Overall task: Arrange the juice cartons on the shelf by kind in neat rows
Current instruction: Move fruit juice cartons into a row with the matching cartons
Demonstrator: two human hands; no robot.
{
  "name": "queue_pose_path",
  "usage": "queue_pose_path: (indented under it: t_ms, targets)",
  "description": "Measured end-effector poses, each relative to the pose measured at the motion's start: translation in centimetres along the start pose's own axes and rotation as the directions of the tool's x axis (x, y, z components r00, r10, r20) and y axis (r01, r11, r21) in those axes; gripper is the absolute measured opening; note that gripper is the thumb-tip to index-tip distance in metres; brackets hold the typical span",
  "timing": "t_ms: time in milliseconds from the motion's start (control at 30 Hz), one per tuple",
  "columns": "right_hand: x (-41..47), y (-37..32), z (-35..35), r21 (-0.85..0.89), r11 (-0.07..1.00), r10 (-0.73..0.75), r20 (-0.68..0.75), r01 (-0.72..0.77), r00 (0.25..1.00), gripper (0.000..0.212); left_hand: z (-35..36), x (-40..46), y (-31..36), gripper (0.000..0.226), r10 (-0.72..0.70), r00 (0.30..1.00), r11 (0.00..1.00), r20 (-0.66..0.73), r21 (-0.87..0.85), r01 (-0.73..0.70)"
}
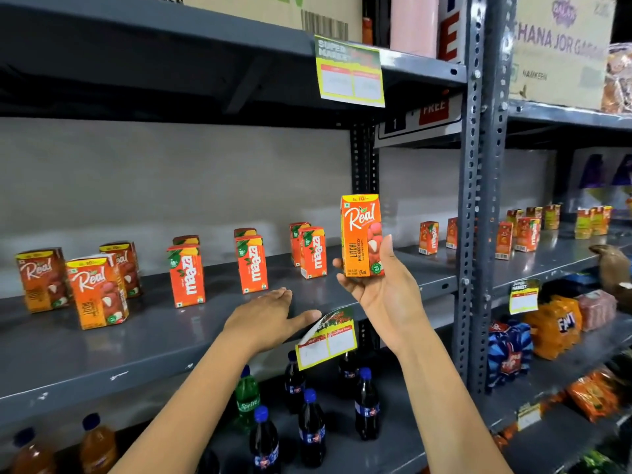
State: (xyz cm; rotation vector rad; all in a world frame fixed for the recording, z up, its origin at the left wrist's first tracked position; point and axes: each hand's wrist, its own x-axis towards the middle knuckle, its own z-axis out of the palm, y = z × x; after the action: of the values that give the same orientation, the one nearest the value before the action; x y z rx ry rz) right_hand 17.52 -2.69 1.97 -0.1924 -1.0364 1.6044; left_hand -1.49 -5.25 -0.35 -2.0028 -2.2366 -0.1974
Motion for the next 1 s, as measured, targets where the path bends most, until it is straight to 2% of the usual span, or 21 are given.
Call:
queue_pose_path:
  t_ms: [100, 200, 367, 567, 700, 833, 1000]
  targets:
    - [0.0, 0.9, 1.6, -0.002, 1.000, 0.012, 0.041, -0.012, 0.999, 0.044, -0.4, -2.4, -1.8, 0.084, 0.029, 1.000, 0.999, -0.012, 0.020, -0.028]
    - [-0.3, 2.8, 4.5, -0.024, 0.999, 0.046, 0.074, -0.044, 0.996, 0.044, -1.0, -6.0, -5.6, 0.080, -0.022, 0.999, 1.000, -0.029, 0.017, 0.022]
    - [-1.3, 8.2, 11.1, -0.170, 0.981, 0.116, 0.127, -0.093, 0.985, 0.022, -3.0, -12.0, -12.5, 0.075, -0.140, 0.990, 0.989, -0.031, 0.046, 0.141]
    - [-2.5, 15.2, 20.3, -0.277, 0.943, 0.268, 0.300, -0.185, 0.915, 0.026, -4.0, -18.2, -20.6, 0.071, -0.316, 0.947, 0.946, -0.060, 0.053, 0.319]
    - [-3.1, 20.3, 26.0, -0.372, 0.907, 0.341, 0.379, -0.196, 0.860, 0.031, -4.0, -21.3, -24.7, 0.070, -0.353, 0.931, 0.934, -0.098, 0.016, 0.356]
    - [-1.3, 24.4, 30.1, -0.466, 0.850, 0.420, 0.321, -0.245, 0.849, 0.031, -3.7, -22.8, -26.0, 0.066, -0.328, 0.938, 0.945, -0.111, -0.046, 0.325]
    - [2.0, 27.3, 31.8, -0.699, 0.692, 0.426, 0.198, -0.178, 0.883, 0.034, -3.4, -22.9, -26.0, 0.067, -0.286, 0.950, 0.958, -0.125, -0.046, 0.282]
